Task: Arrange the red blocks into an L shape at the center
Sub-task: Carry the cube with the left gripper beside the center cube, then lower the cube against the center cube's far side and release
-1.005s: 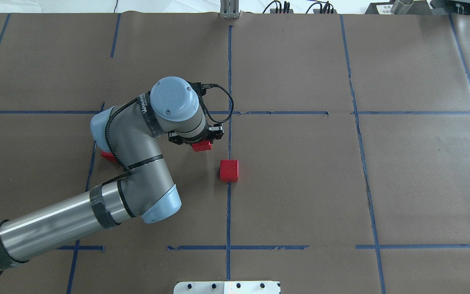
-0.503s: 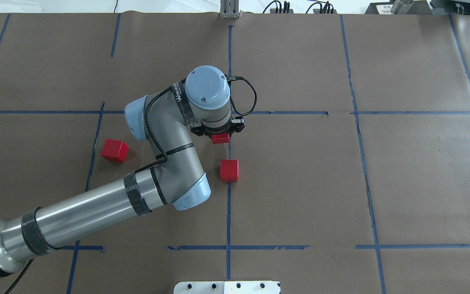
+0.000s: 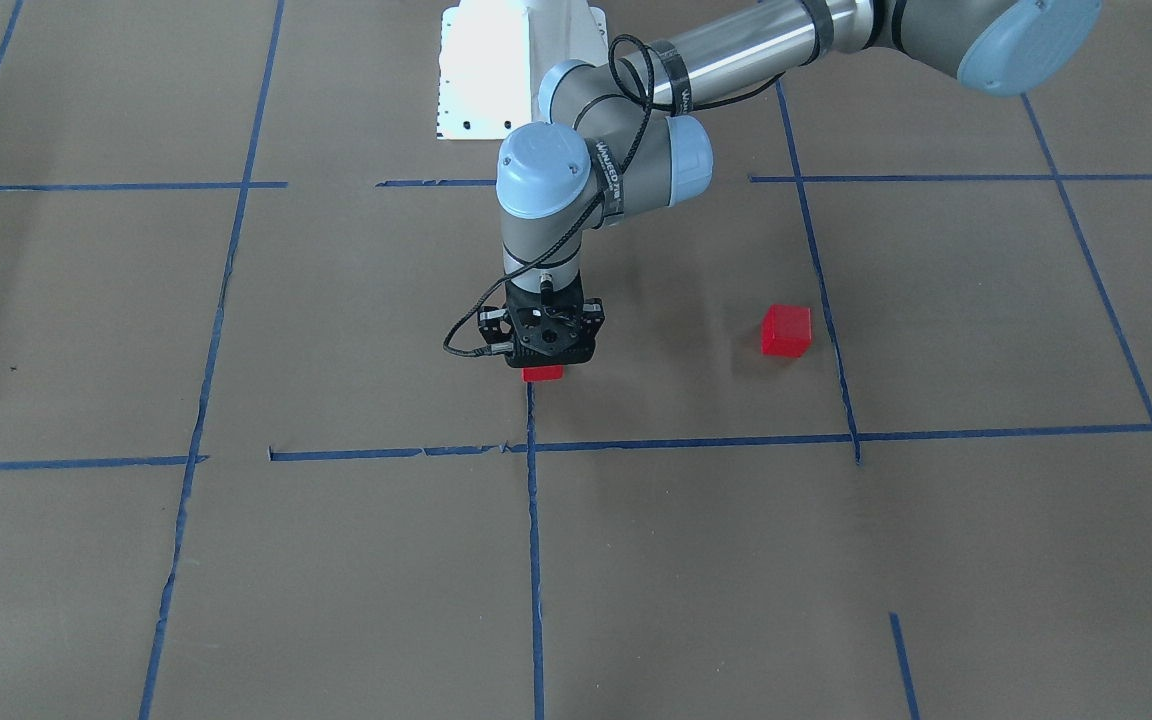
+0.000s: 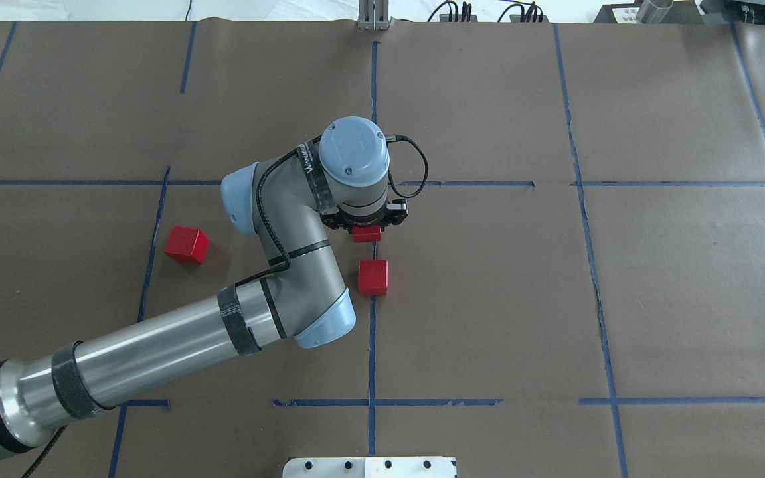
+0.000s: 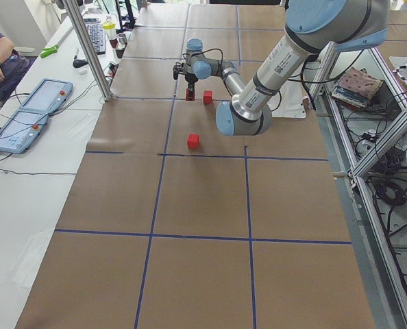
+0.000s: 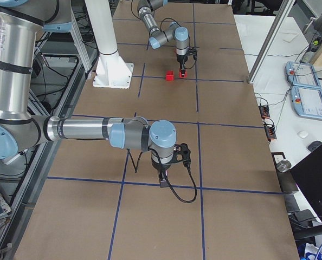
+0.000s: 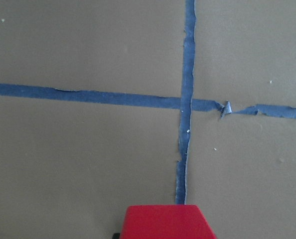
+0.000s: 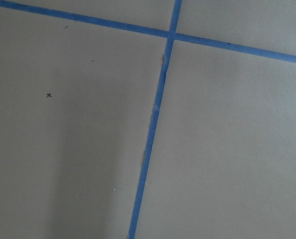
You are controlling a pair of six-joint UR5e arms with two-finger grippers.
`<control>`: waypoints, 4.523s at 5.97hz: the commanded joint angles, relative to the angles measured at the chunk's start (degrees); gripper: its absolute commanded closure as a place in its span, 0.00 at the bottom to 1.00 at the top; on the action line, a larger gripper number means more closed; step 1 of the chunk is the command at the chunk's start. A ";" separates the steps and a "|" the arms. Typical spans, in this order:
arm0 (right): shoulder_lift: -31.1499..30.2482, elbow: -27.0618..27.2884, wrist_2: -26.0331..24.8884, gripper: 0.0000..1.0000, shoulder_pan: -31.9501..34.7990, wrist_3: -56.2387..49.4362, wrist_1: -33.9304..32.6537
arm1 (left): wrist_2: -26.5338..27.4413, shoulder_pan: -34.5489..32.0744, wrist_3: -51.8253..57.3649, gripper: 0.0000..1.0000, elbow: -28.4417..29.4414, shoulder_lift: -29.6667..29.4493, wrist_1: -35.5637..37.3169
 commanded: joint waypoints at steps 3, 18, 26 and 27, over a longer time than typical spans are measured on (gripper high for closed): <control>-0.06 -0.16 -0.09 0.00 0.00 0.17 0.00 | -2.01 0.41 0.01 1.00 0.17 -0.05 0.35; 0.02 -0.25 -0.09 0.00 0.00 0.44 0.00 | -2.10 2.08 -0.51 0.86 0.43 0.04 0.53; 0.02 -0.25 -0.09 0.00 0.00 0.70 -0.09 | -2.10 2.08 -0.51 0.21 0.34 0.04 0.53; 0.02 -0.25 0.00 0.00 0.00 0.70 -0.09 | -2.10 1.99 -0.51 0.00 0.26 0.04 0.53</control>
